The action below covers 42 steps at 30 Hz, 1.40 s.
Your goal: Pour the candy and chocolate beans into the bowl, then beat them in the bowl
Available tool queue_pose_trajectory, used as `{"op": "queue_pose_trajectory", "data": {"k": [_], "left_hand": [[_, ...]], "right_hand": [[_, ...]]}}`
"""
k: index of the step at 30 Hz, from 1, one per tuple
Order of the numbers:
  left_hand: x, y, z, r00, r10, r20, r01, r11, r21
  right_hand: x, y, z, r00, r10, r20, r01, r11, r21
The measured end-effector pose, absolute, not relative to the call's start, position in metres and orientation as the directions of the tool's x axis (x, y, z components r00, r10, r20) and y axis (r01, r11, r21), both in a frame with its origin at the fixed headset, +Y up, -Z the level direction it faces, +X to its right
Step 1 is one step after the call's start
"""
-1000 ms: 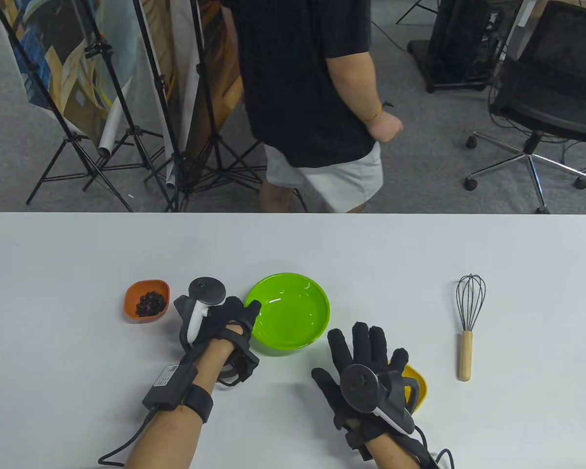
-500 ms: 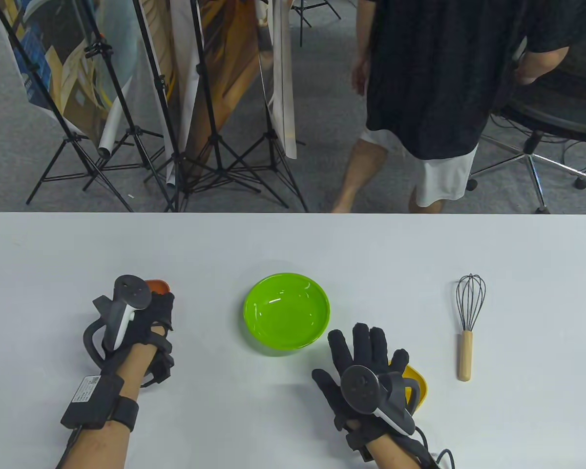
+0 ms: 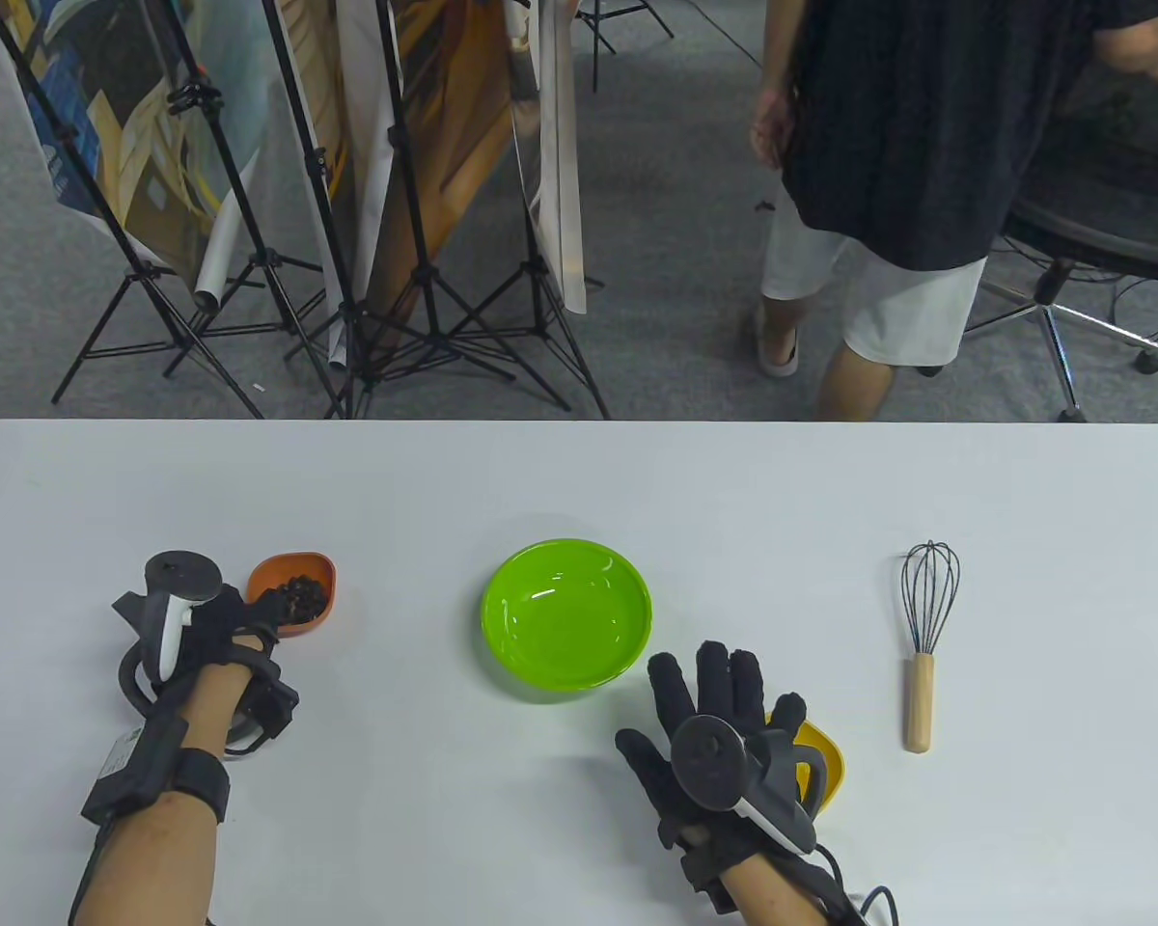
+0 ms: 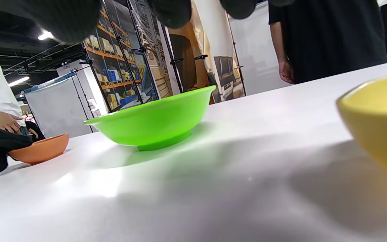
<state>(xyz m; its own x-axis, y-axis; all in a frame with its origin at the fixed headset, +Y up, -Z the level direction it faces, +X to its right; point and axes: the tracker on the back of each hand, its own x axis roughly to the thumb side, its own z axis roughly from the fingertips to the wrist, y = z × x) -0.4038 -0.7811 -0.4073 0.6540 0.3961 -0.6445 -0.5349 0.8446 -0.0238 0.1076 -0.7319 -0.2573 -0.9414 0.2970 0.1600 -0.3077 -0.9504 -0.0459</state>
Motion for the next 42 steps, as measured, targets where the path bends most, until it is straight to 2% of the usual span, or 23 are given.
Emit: {"op": "queue_pose_trajectory", "data": {"k": [2,6,13,18,20,24,30,35,42], "left_hand": [[-0.401,-0.783,-0.412,0.658,0.365,-0.659,-0.521,0.853,-0.047],[-0.396,-0.785,-0.420,0.658,0.350,-0.666,-0.472,0.882,-0.002],[-0.391,-0.783,-0.424,0.649,0.387,-0.655,-0.482,0.875,0.040],[-0.379,-0.759,-0.417,0.655,0.412,-0.633,-0.398,0.901,0.175],[-0.369,-0.746,-0.414,0.656,0.439,-0.613,-0.423,0.887,0.183],[-0.335,-0.719,-0.413,0.652,0.518,-0.553,-0.512,0.839,0.183],[-0.266,-0.689,-0.414,0.751,0.489,-0.444,-0.483,0.865,0.137],[-0.213,-0.685,-0.421,0.815,0.436,-0.382,-0.439,0.894,0.084],[-0.160,-0.700,-0.431,0.859,0.376,-0.348,-0.400,0.917,0.002]], "right_hand": [[0.107,-0.732,-0.257,-0.942,0.293,0.164,-0.304,-0.952,-0.045],[0.106,-0.732,-0.257,-0.937,0.306,0.170,-0.316,-0.948,-0.040],[0.107,-0.732,-0.257,-0.935,0.312,0.170,-0.323,-0.945,-0.043],[0.109,-0.732,-0.257,-0.932,0.323,0.165,-0.335,-0.941,-0.045],[0.110,-0.731,-0.257,-0.929,0.331,0.165,-0.342,-0.938,-0.046],[0.110,-0.728,-0.256,-0.923,0.344,0.172,-0.358,-0.932,-0.056],[0.112,-0.727,-0.255,-0.916,0.360,0.175,-0.374,-0.925,-0.058],[0.115,-0.725,-0.255,-0.912,0.372,0.173,-0.388,-0.920,-0.065],[0.116,-0.725,-0.255,-0.911,0.376,0.171,-0.391,-0.918,-0.067]]}}
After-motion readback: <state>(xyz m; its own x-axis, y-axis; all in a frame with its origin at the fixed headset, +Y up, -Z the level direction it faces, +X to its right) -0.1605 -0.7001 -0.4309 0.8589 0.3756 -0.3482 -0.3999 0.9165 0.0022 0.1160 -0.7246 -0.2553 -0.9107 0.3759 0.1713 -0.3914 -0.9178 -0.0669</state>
